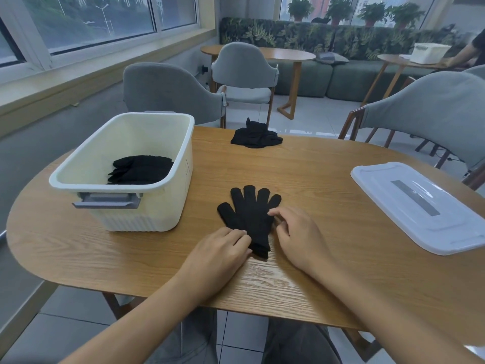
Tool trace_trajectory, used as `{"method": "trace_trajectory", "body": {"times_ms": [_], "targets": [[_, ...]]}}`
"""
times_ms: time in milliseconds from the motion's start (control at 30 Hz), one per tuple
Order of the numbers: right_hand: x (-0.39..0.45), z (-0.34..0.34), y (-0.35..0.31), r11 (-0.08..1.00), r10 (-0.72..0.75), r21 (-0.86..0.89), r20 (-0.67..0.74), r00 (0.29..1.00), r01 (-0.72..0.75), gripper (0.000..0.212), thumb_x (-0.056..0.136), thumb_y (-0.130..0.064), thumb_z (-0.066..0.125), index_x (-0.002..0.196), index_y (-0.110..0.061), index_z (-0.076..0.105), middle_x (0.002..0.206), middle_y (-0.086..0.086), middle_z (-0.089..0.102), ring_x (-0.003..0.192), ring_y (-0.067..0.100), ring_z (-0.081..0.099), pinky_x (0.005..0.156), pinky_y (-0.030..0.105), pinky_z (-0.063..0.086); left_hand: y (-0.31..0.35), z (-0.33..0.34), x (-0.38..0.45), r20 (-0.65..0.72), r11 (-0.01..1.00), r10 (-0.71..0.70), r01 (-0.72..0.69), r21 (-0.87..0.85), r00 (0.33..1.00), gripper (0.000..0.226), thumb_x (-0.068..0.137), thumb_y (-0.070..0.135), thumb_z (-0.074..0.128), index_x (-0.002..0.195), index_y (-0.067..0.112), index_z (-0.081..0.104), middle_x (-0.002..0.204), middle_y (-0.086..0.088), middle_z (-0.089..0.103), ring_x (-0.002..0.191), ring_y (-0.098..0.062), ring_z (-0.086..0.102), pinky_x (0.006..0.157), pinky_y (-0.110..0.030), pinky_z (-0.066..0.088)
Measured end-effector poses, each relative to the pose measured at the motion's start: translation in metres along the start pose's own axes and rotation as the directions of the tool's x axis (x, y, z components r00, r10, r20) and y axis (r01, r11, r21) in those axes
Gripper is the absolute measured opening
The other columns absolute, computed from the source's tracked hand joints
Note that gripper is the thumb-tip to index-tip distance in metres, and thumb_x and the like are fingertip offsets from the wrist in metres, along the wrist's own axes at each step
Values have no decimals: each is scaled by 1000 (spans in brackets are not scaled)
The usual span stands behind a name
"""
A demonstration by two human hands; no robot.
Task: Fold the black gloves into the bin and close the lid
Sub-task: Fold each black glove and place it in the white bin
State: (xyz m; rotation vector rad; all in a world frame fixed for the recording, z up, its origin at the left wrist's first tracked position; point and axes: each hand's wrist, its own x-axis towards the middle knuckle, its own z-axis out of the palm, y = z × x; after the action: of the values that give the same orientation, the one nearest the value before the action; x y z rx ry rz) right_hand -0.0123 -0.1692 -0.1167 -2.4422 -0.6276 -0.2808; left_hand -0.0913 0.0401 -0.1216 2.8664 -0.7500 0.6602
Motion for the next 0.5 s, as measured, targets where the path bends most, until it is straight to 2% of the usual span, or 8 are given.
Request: {"method": "trace_trajectory", "body": {"times_ms": [133, 233, 333, 500], "targets": [[-6, 5, 3, 999, 35, 22, -21, 999, -34, 35, 94, -8, 51, 123, -22, 64, 118, -12, 62, 112, 2, 53, 92, 15, 38, 0, 1, 0, -5, 995, -72, 71, -77, 997, 29, 101, 33, 44, 107, 15, 66, 104, 1, 67, 92, -15, 63, 73, -33, 56], [4, 8, 5, 1000, 24, -8, -24, 999, -24, 33, 96, -10, 49, 124, -21, 62, 120, -10, 60, 118, 4, 48, 97, 17, 36, 0, 1, -1, 2, 991, -88, 88, -103, 996, 26, 100, 33, 49, 106, 14, 66, 103, 1, 67, 92, -15, 62, 74, -33, 56], [21, 10, 8, 998, -3, -66, 21, 1000, 5, 29, 100, -16, 45, 123, -18, 63, 120, -8, 59, 121, 8, 44, 103, 25, 38, 0, -1, -2, -3, 987, -94, 93, -134, 996, 21, 97, 30, 59, 106, 13, 67, 104, 1, 68, 94, -15, 63, 75, -33, 56], [50, 13, 16, 990, -22, -138, 88, 996, 34, 26, 102, -26, 45, 121, -23, 62, 116, -9, 55, 118, 12, 42, 101, 32, 41, -1, -4, -2, 0, 982, -99, 97, -160, 995, 25, 95, 36, 63, 109, 16, 67, 106, 4, 67, 98, -12, 62, 78, -30, 56]]}}
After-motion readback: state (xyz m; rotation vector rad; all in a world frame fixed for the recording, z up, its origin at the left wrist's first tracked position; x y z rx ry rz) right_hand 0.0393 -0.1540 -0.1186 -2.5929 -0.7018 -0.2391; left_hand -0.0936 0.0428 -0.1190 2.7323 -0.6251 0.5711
